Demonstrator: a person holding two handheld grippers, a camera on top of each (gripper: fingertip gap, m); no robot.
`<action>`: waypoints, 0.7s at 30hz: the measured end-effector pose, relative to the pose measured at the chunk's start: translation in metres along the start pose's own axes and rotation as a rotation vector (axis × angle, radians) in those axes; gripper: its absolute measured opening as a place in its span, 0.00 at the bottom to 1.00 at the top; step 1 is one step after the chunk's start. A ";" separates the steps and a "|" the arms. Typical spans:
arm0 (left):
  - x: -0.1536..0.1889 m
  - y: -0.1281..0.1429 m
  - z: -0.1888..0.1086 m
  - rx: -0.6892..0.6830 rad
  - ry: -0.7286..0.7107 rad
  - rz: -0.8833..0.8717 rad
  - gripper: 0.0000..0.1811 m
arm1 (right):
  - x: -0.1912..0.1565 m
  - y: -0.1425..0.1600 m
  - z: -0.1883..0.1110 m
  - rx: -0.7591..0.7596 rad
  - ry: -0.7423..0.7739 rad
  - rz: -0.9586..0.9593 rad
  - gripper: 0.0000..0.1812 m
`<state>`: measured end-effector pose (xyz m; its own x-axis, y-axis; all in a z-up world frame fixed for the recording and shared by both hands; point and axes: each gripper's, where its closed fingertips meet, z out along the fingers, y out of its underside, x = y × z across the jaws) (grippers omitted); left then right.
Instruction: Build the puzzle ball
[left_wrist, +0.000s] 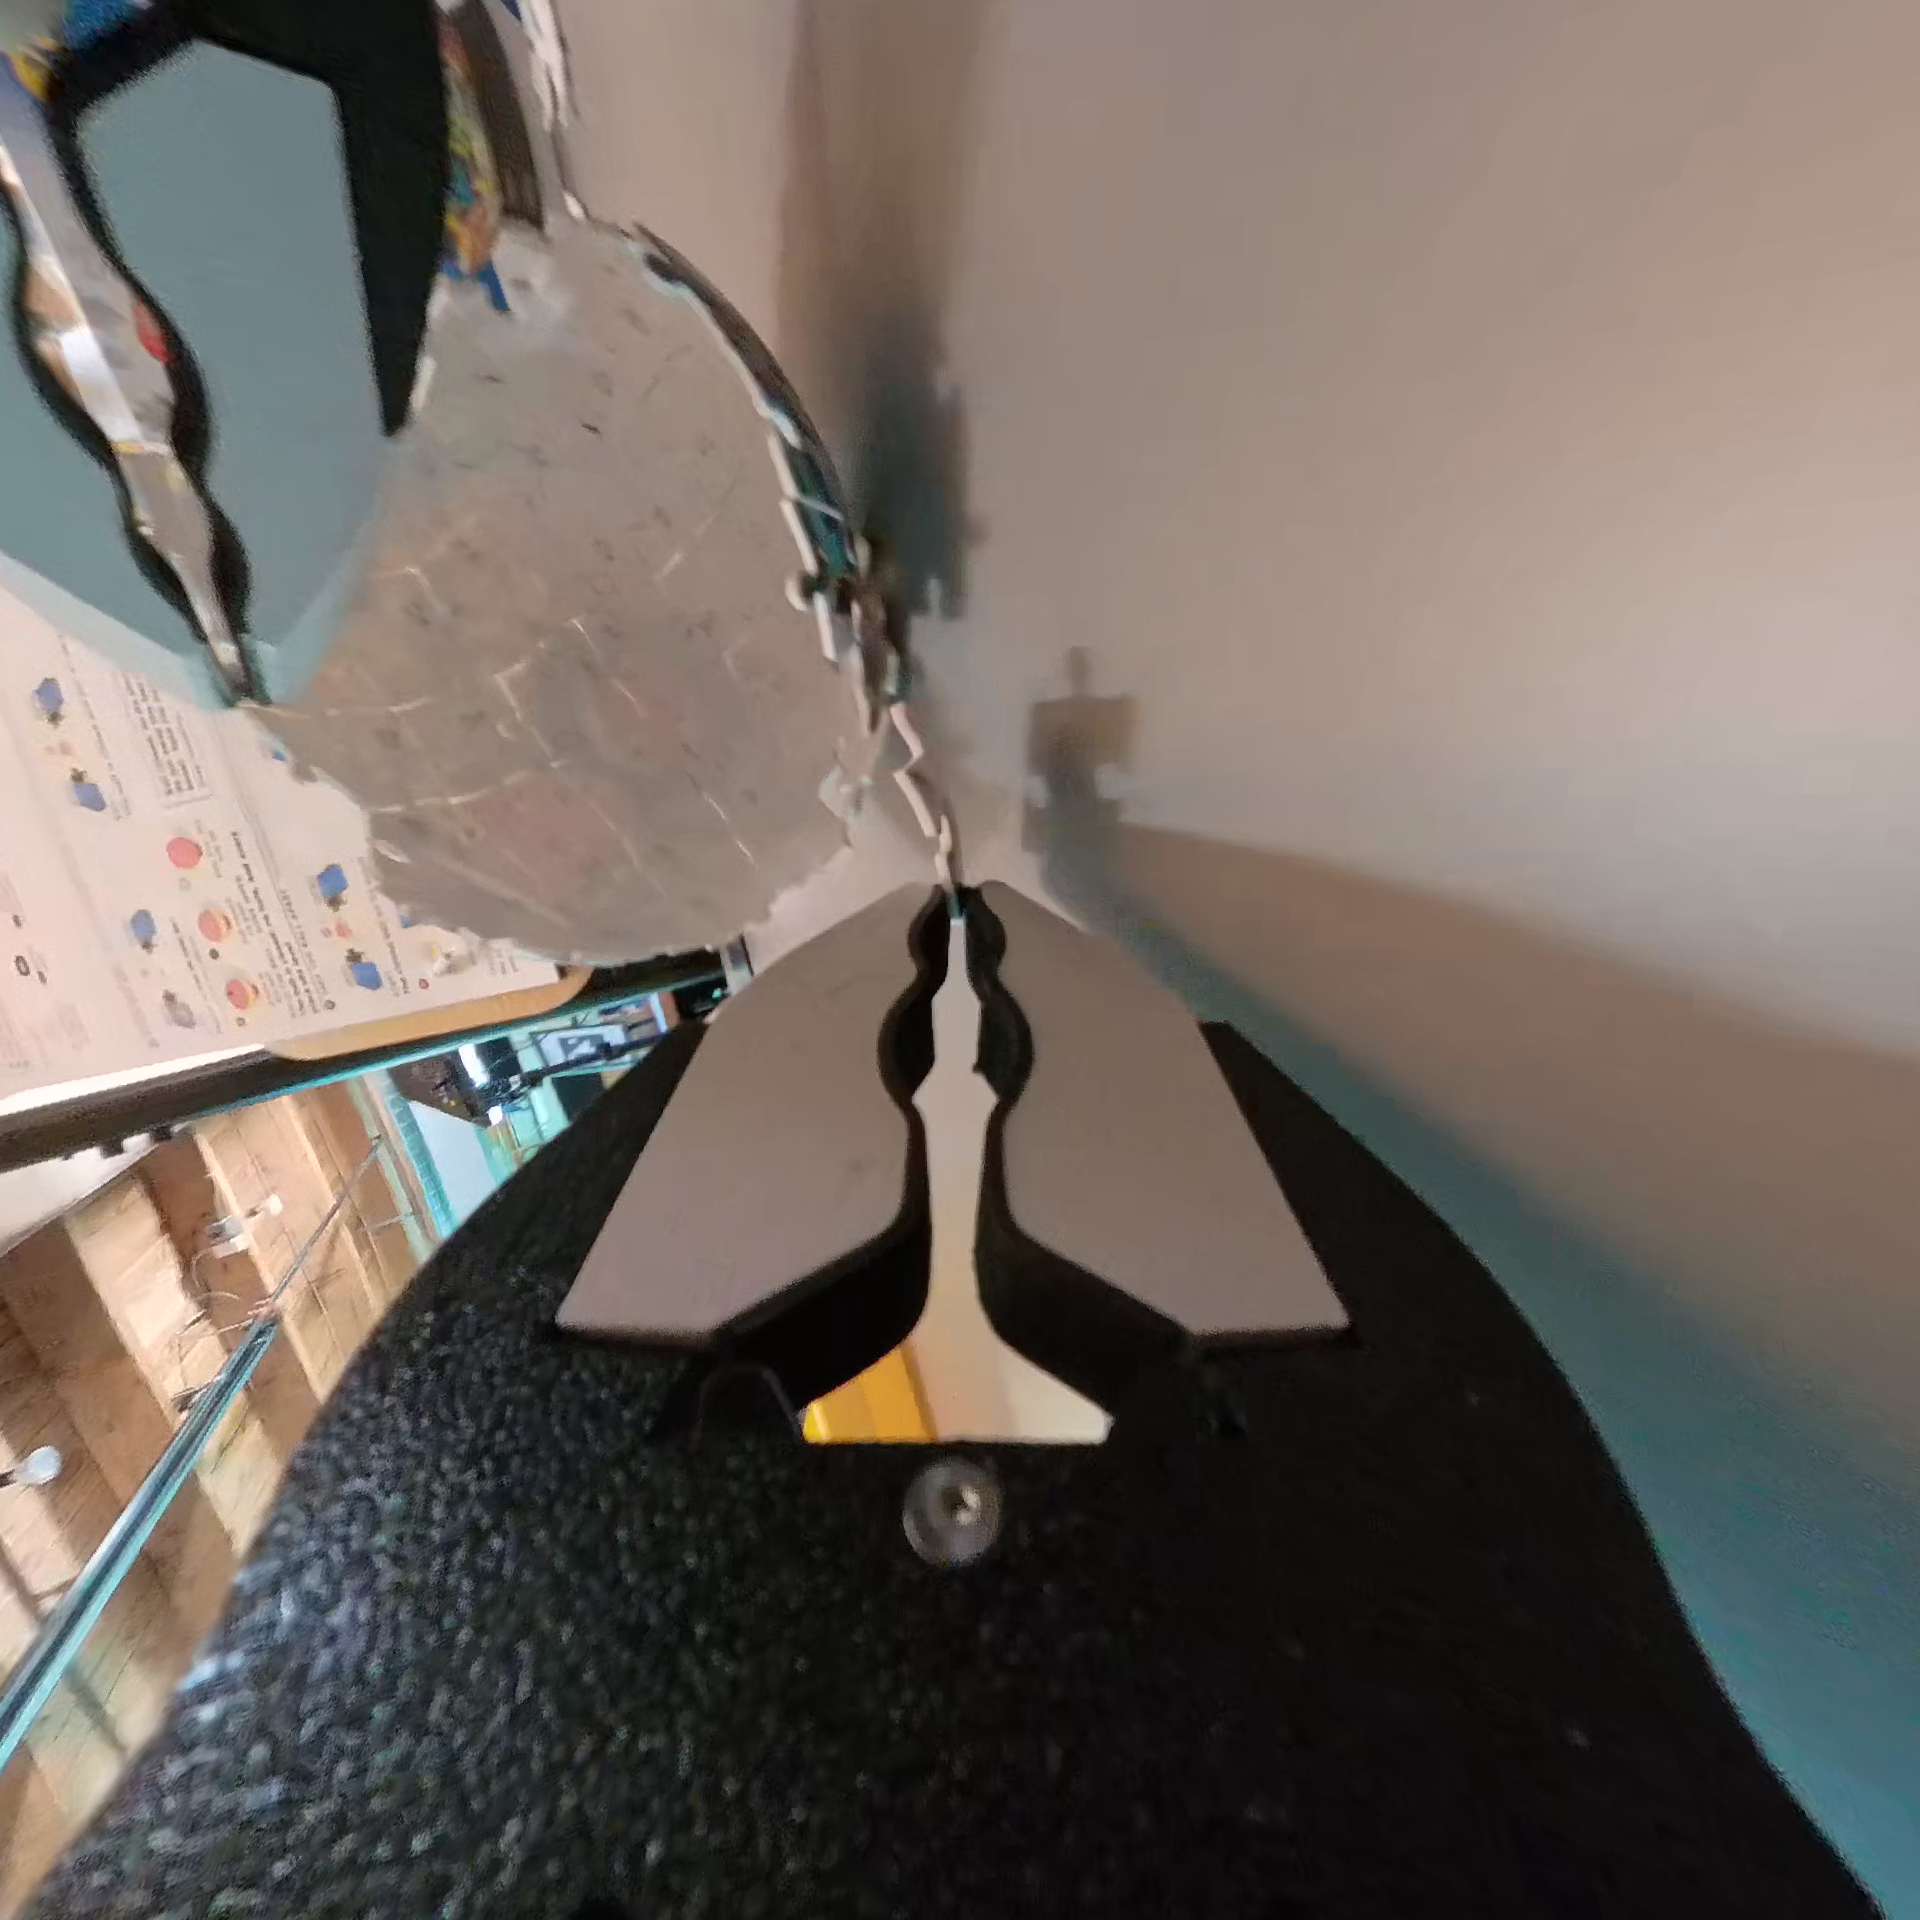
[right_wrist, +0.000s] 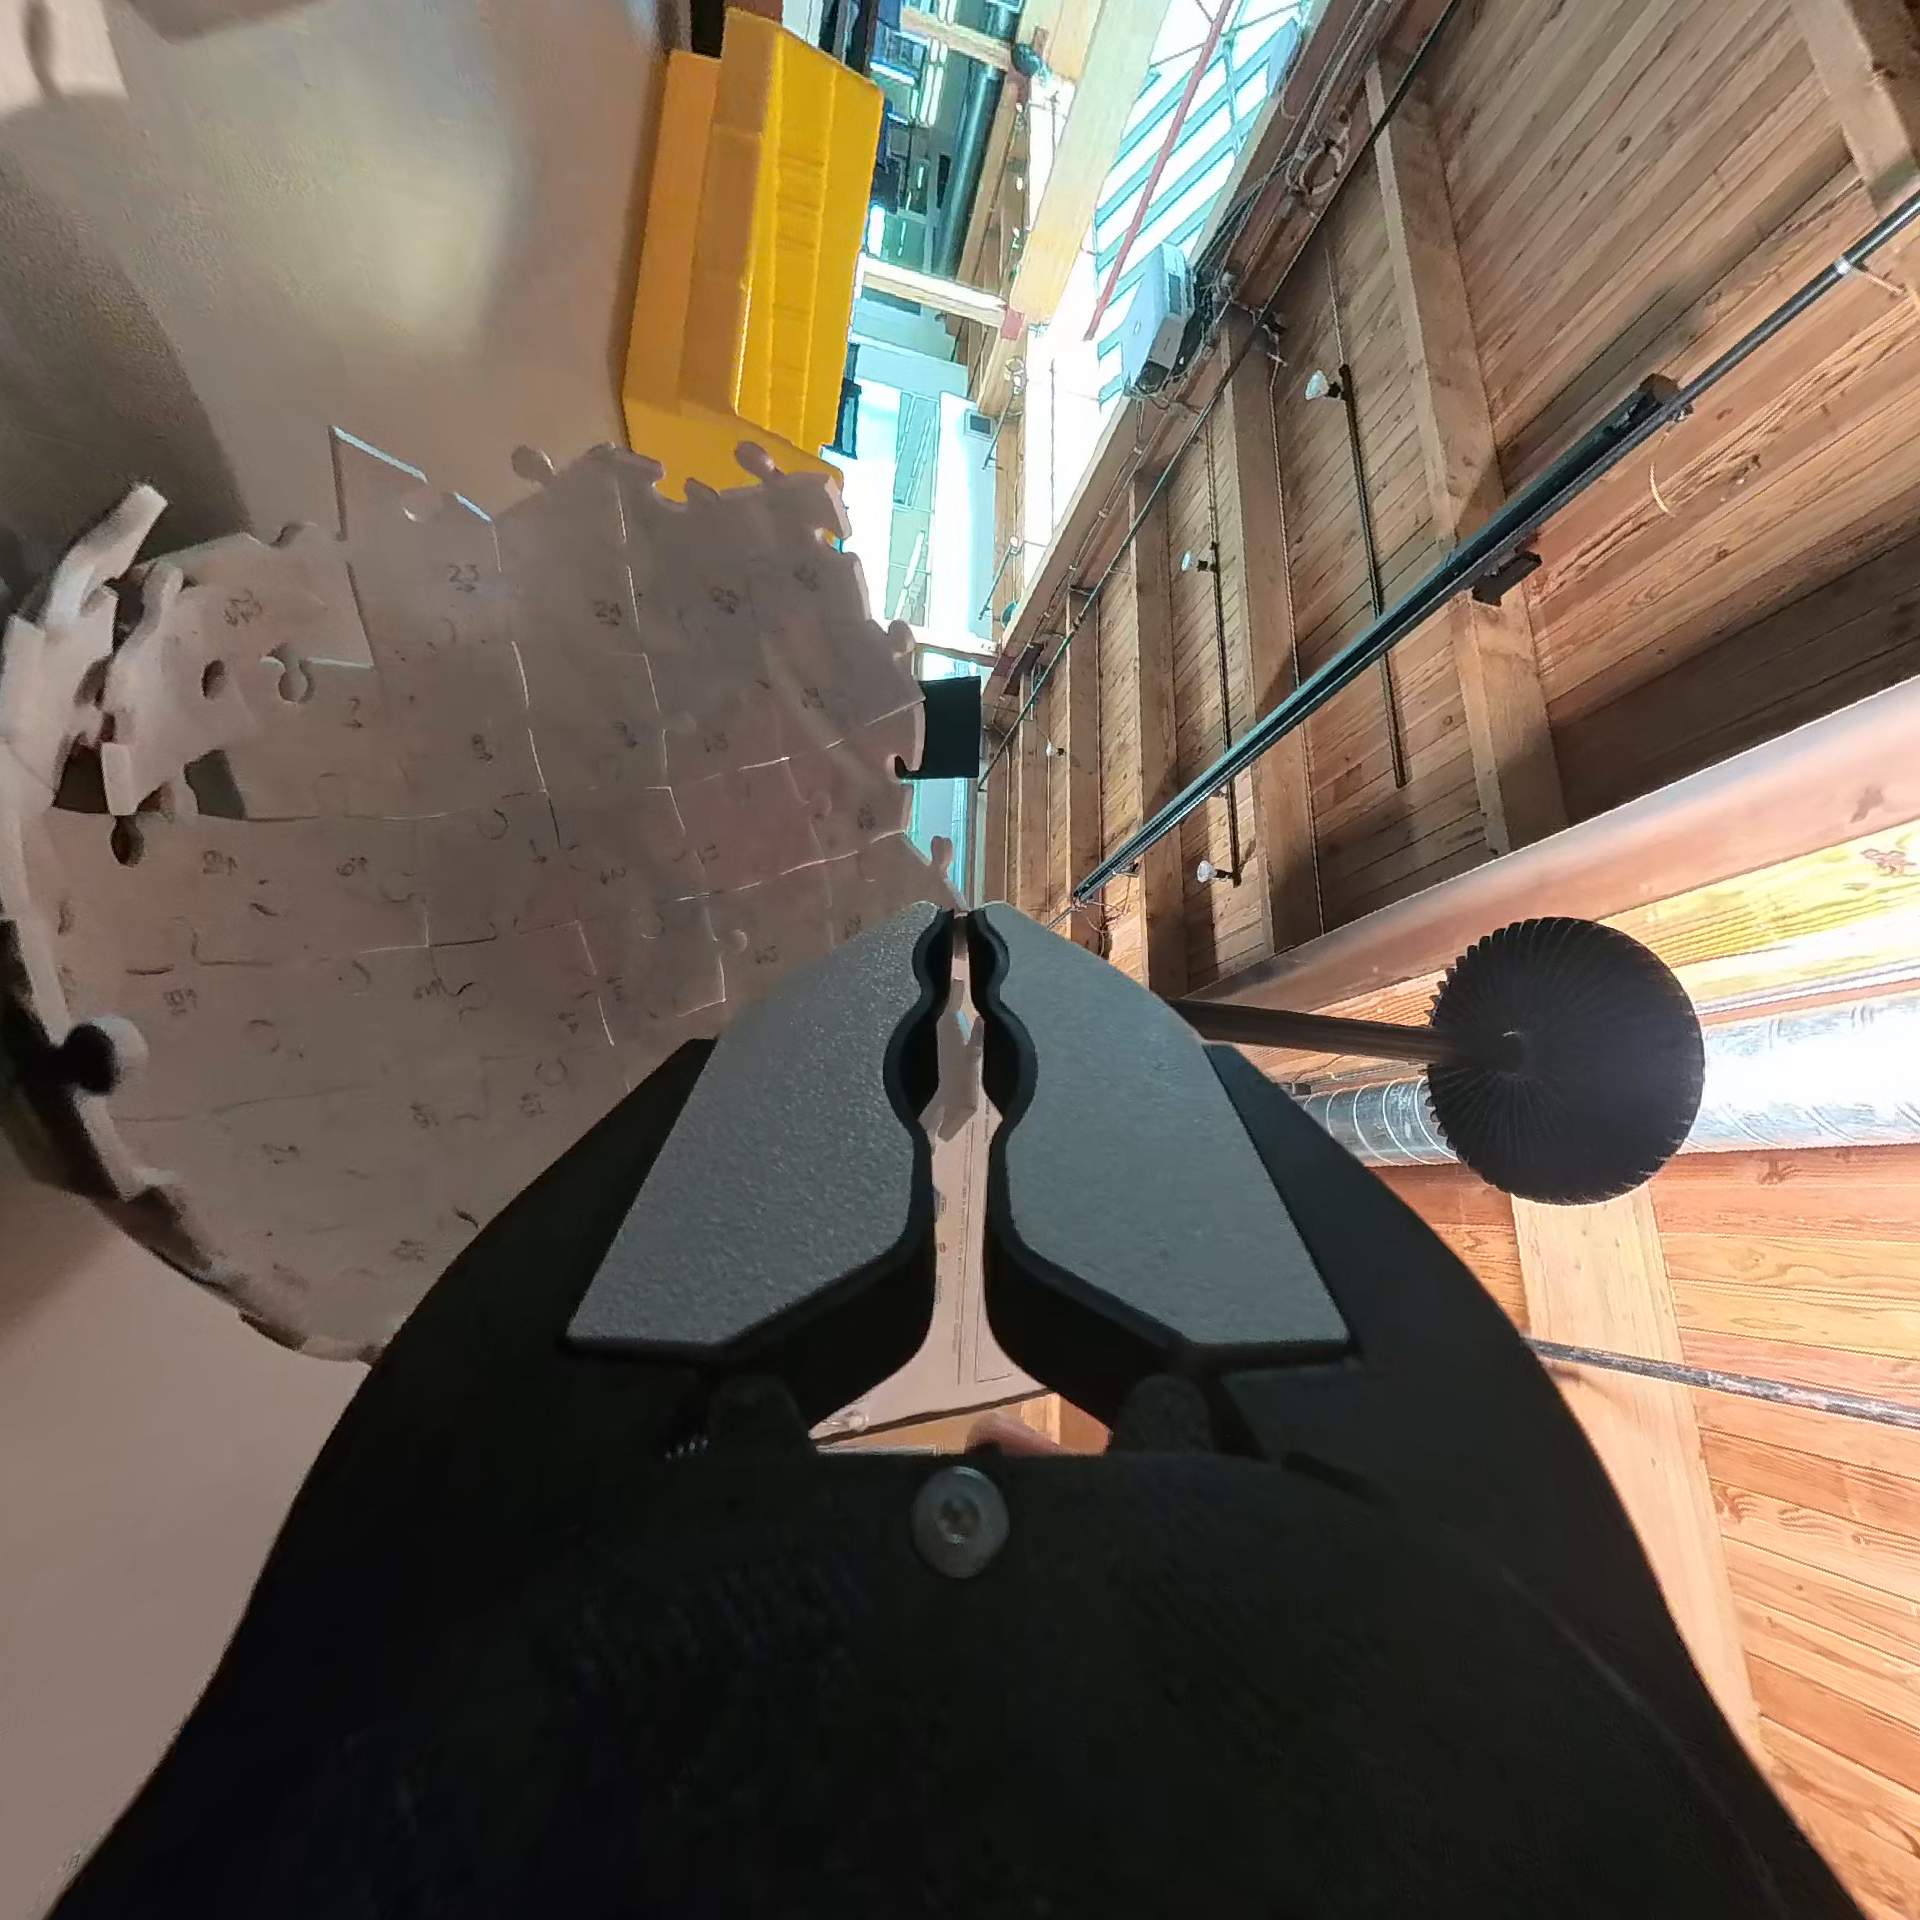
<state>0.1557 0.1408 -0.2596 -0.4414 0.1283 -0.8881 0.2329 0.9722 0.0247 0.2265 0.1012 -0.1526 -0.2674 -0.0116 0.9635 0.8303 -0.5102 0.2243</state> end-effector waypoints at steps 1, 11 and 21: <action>0.002 0.004 -0.001 -0.026 -0.010 0.021 0.01 | 0.000 -0.001 0.000 0.000 0.002 -0.010 0.01; 0.006 0.010 -0.002 -0.069 0.068 0.118 0.09 | 0.000 -0.003 0.001 0.001 0.005 -0.047 0.01; -0.034 -0.001 -0.015 0.021 0.072 -0.065 0.18 | 0.001 -0.002 0.001 0.002 0.006 -0.028 0.01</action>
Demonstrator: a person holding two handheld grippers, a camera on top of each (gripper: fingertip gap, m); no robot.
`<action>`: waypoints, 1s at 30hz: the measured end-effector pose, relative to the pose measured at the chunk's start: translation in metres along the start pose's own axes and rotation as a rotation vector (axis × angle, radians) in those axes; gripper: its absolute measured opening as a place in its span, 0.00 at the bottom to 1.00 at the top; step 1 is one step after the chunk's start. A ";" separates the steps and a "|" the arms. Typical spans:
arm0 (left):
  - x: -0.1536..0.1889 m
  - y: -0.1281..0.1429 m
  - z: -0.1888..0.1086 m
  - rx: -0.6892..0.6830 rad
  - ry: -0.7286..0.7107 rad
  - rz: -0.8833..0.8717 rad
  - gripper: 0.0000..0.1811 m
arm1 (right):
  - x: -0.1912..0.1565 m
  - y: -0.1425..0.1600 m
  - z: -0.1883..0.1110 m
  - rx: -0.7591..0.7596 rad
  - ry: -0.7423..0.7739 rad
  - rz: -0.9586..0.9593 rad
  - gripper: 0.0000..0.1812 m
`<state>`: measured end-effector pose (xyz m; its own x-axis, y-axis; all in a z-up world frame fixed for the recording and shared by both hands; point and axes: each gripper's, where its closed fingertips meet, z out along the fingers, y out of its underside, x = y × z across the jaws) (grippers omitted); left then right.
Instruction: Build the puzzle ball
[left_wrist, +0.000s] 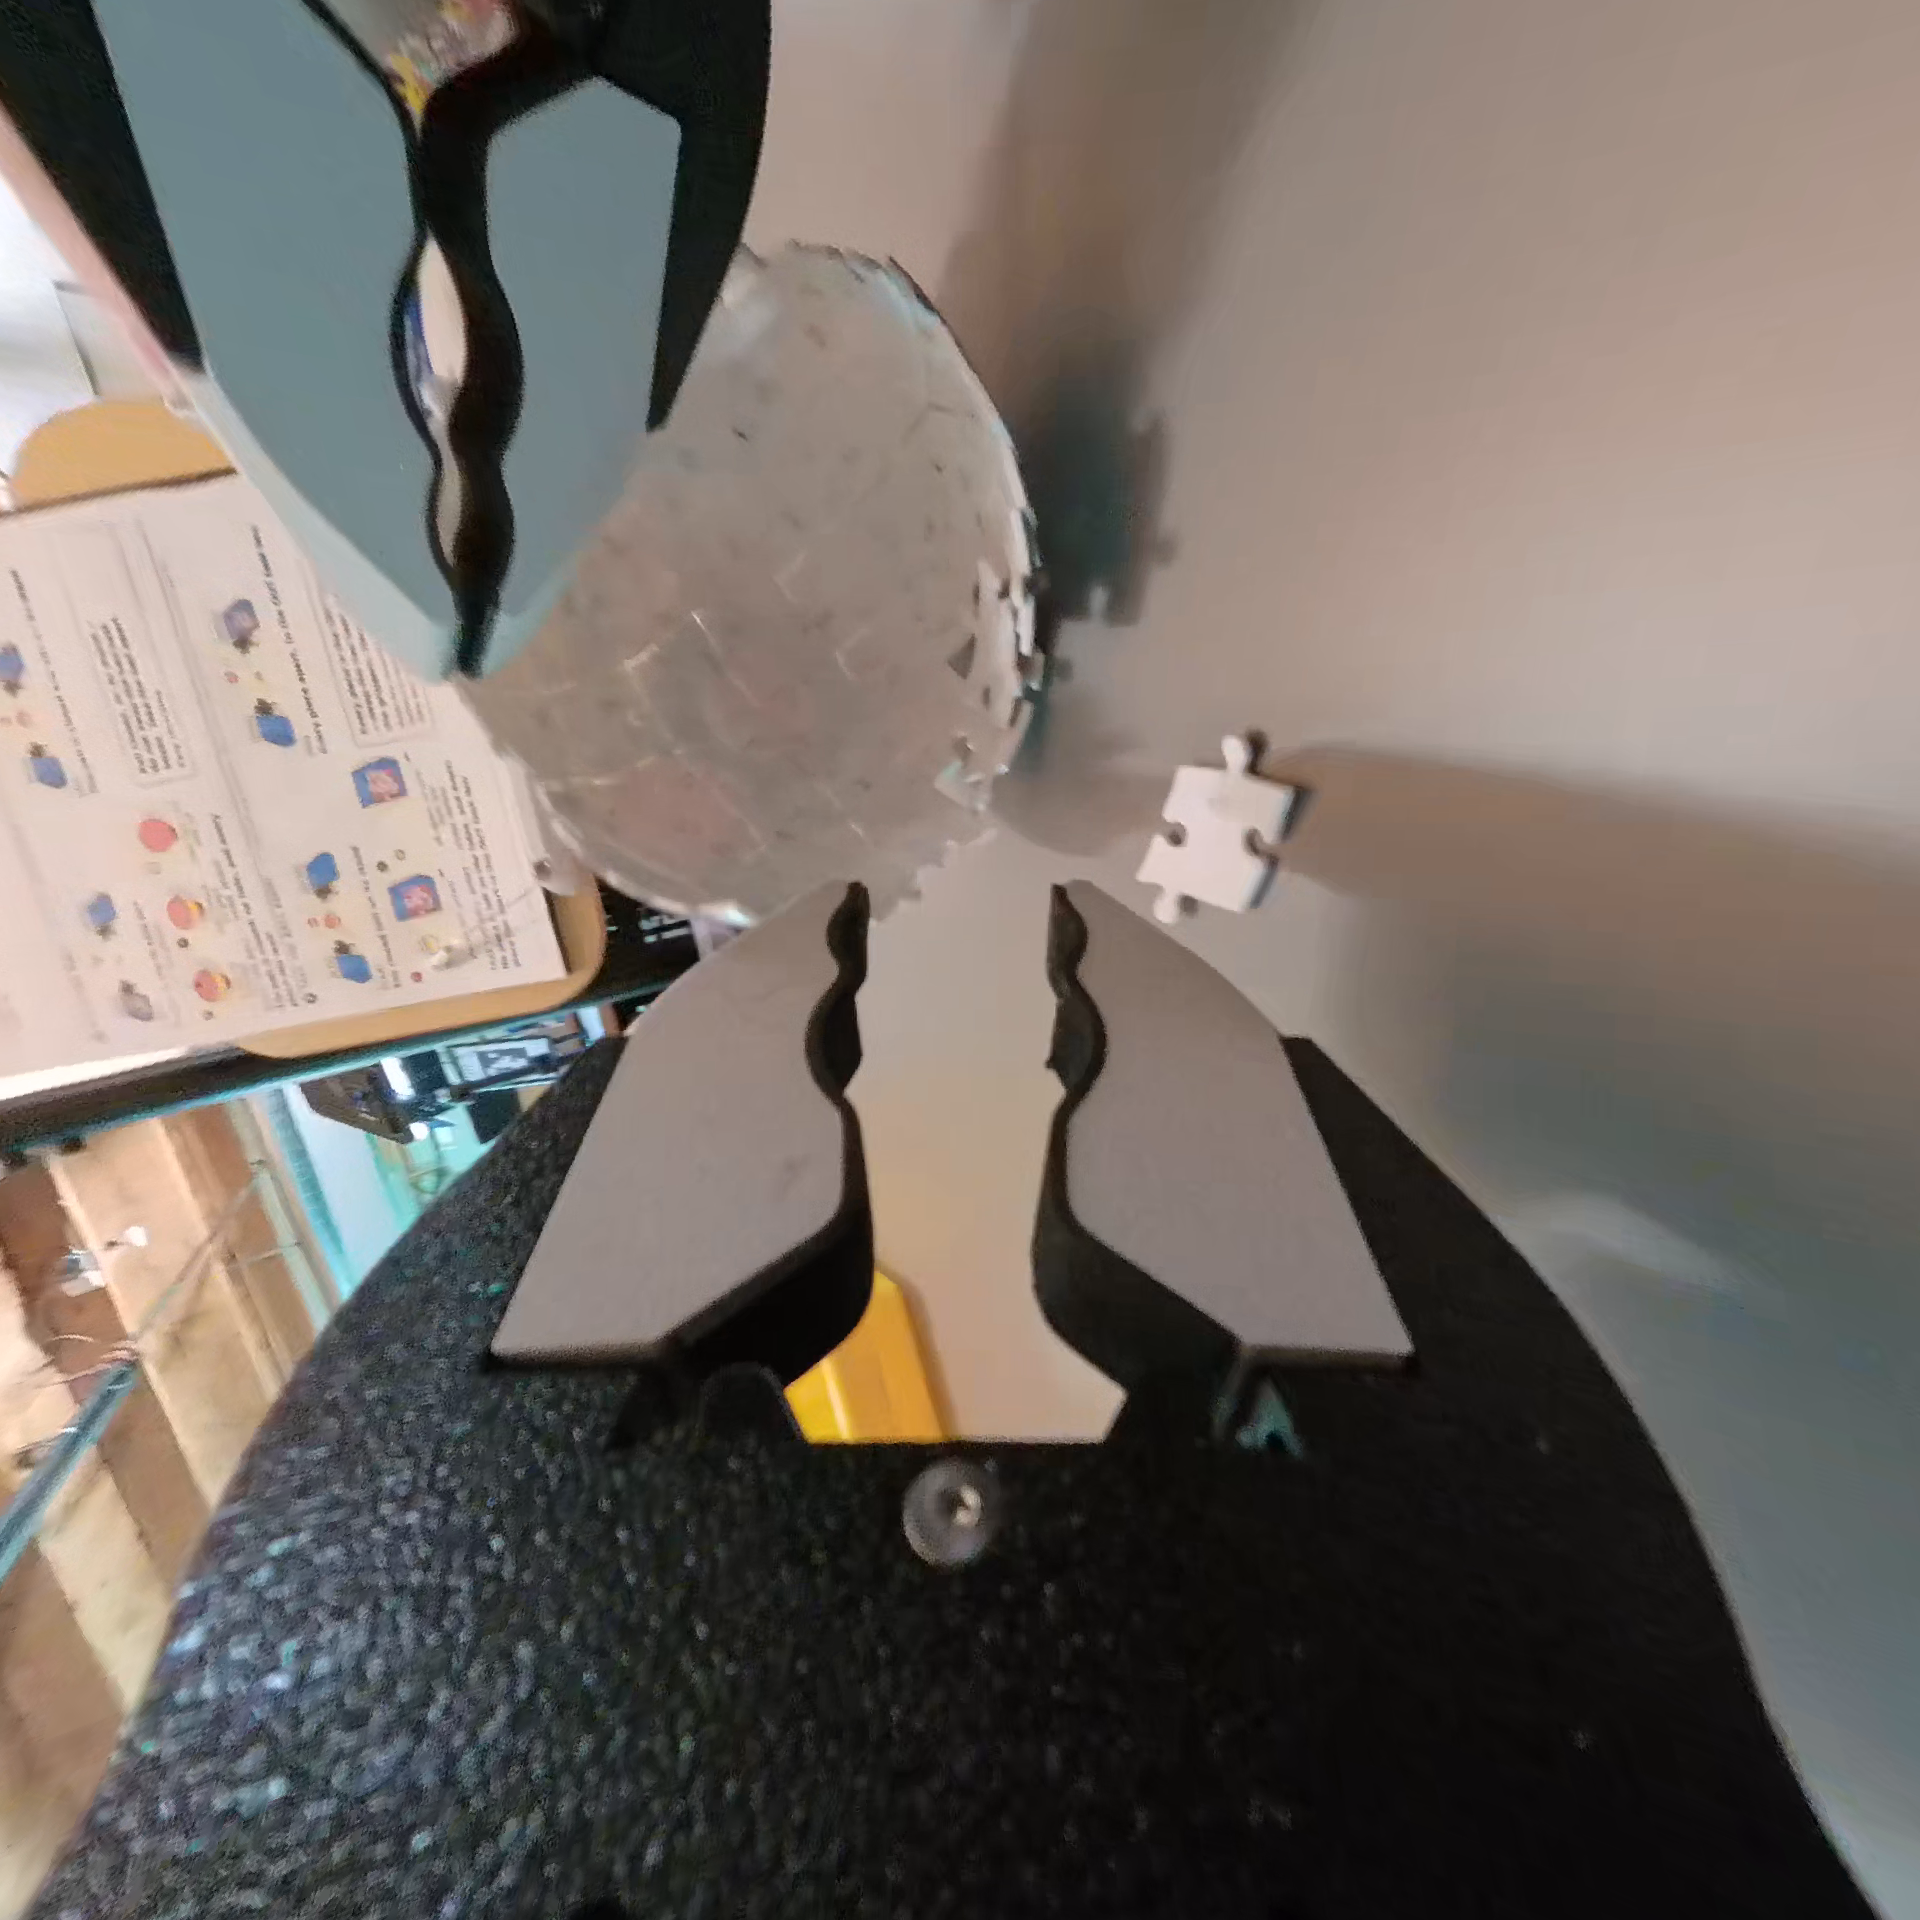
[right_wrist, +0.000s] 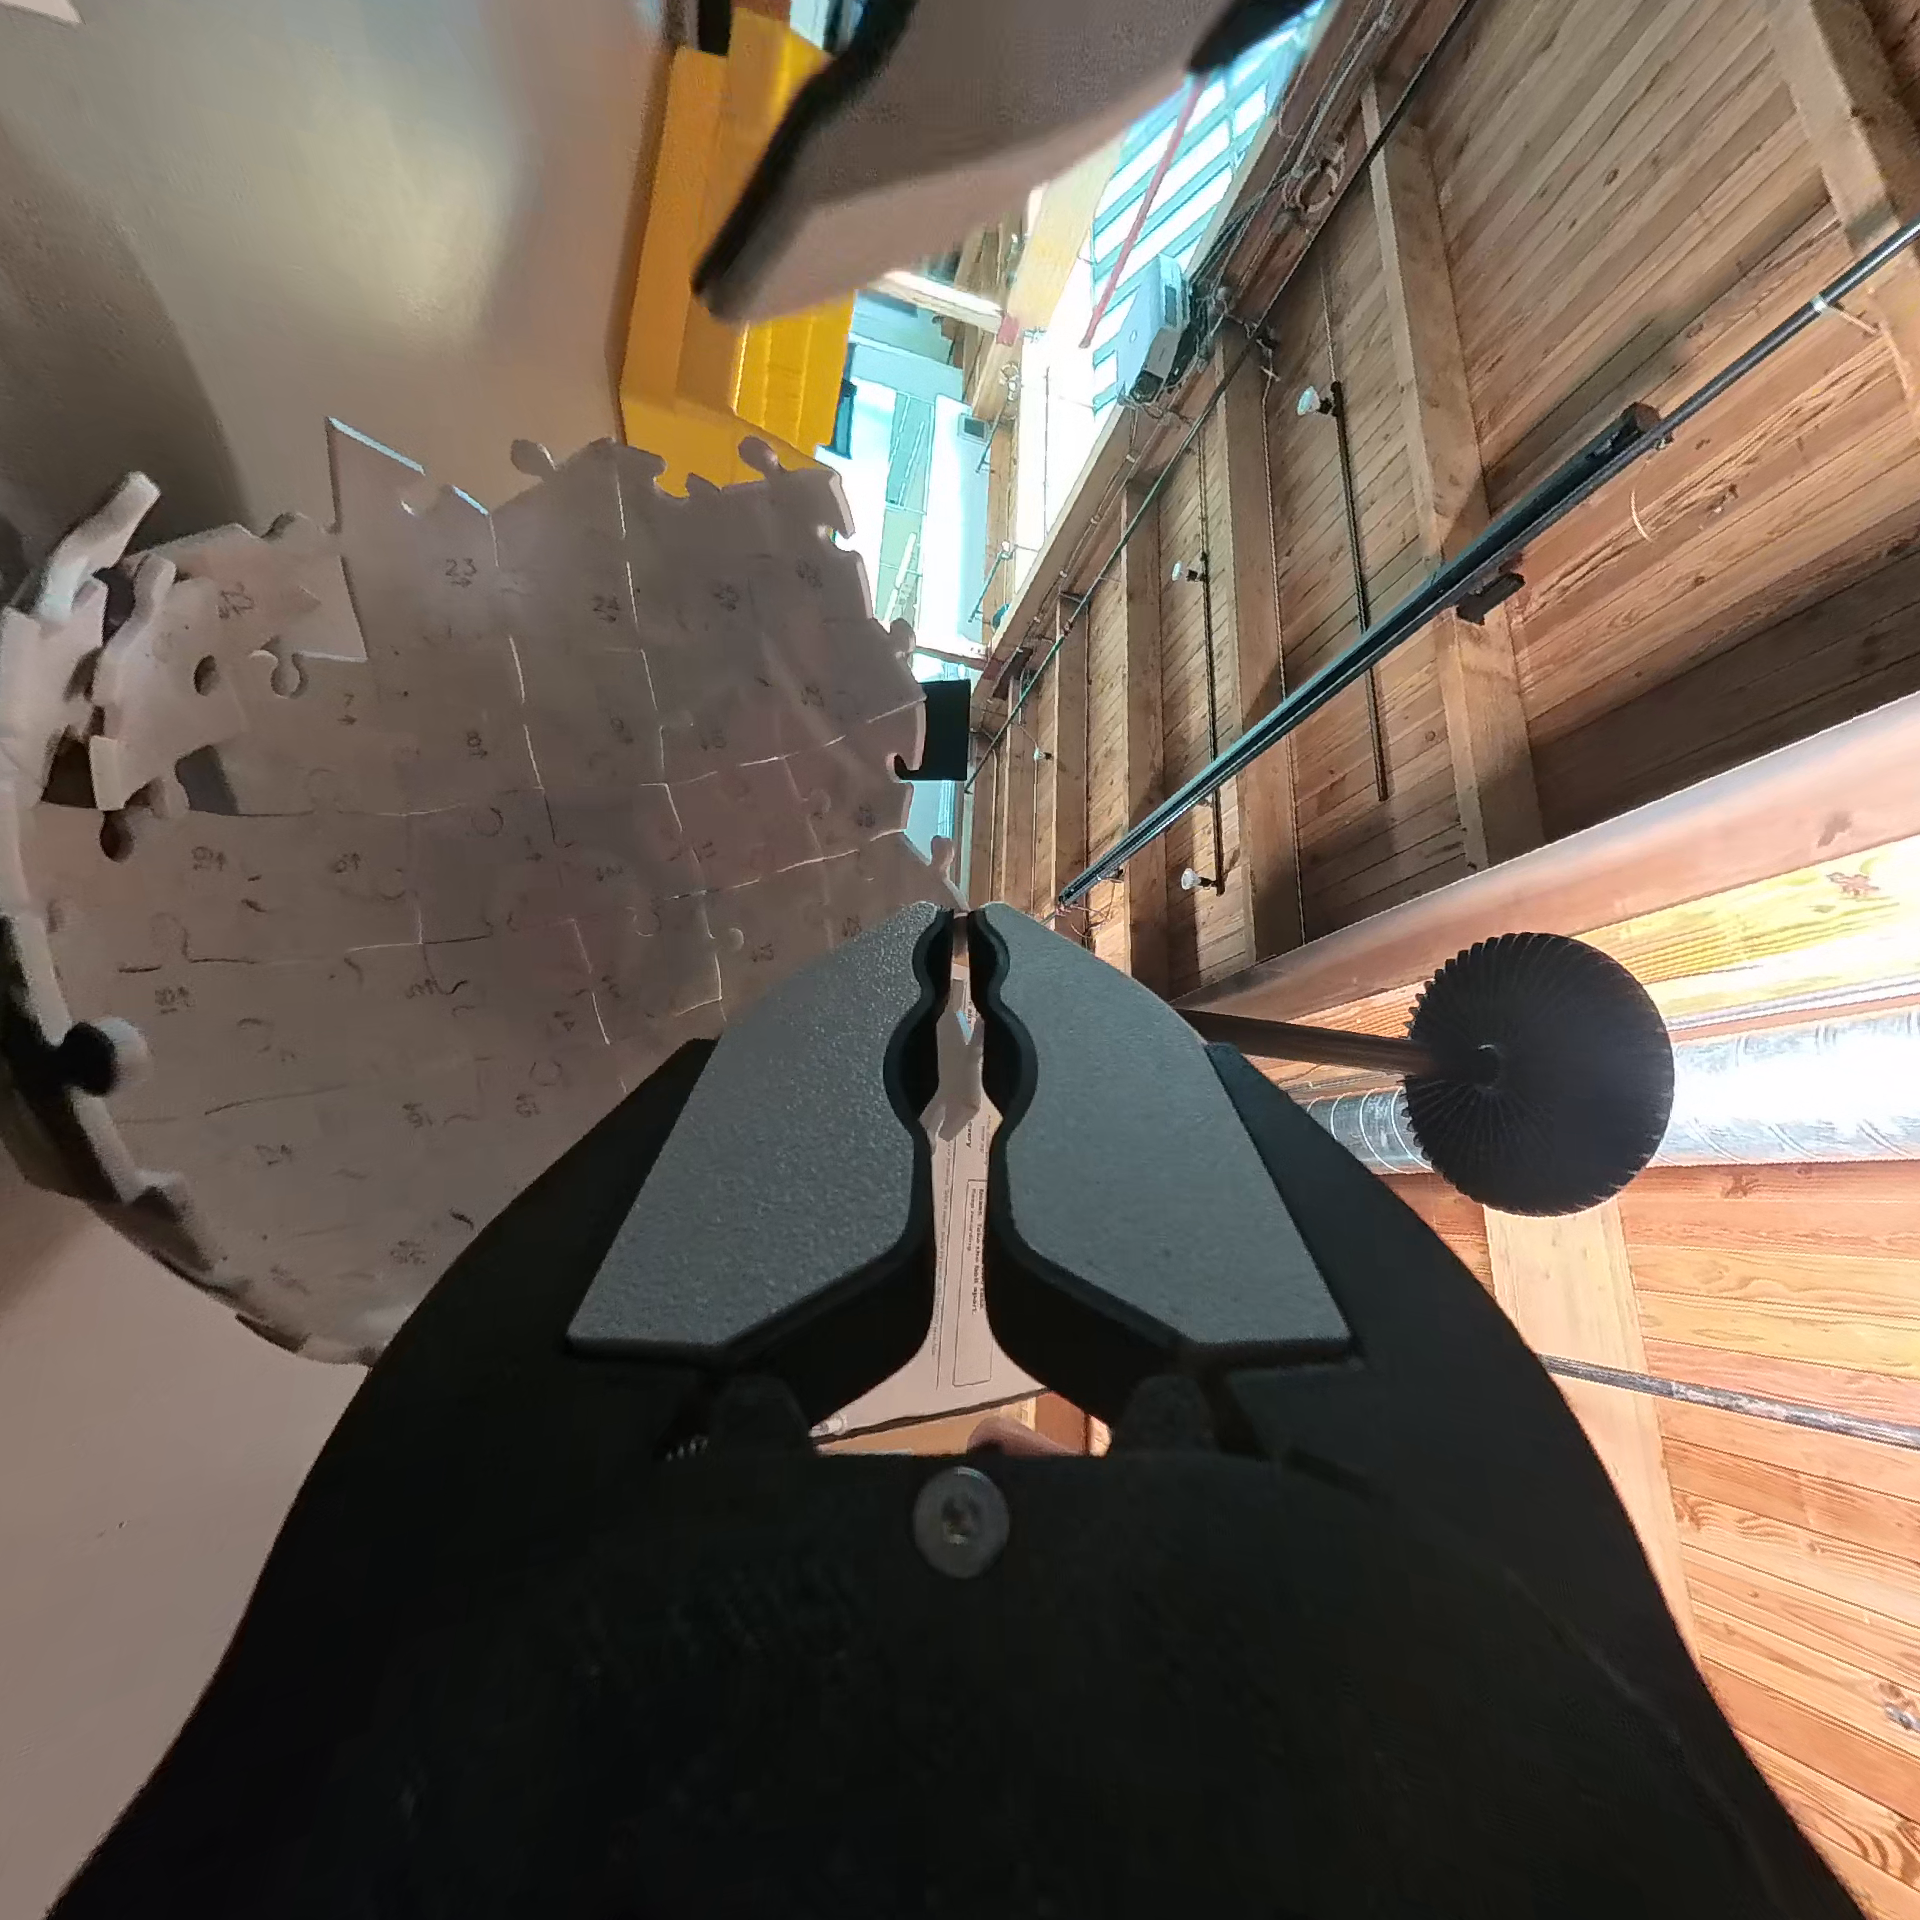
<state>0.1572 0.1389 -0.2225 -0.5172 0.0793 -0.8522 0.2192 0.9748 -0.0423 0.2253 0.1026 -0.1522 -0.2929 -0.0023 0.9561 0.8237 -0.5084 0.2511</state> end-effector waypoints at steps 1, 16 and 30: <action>-0.003 -0.004 0.004 -0.008 -0.003 0.028 0.18 | 0.000 0.000 0.000 0.000 0.000 0.003 0.01; 0.012 -0.018 0.067 -0.009 0.061 0.056 0.07 | -0.001 0.004 -0.001 0.001 -0.002 0.042 0.01; 0.002 -0.014 0.042 -0.031 -0.059 0.059 0.01 | -0.002 0.005 -0.001 -0.004 -0.001 0.027 0.01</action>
<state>0.1883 0.1165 -0.2453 -0.4543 0.1254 -0.8820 0.2215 0.9748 0.0245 0.2295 0.0992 -0.1527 -0.2702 -0.0148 0.9627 0.8292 -0.5117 0.2249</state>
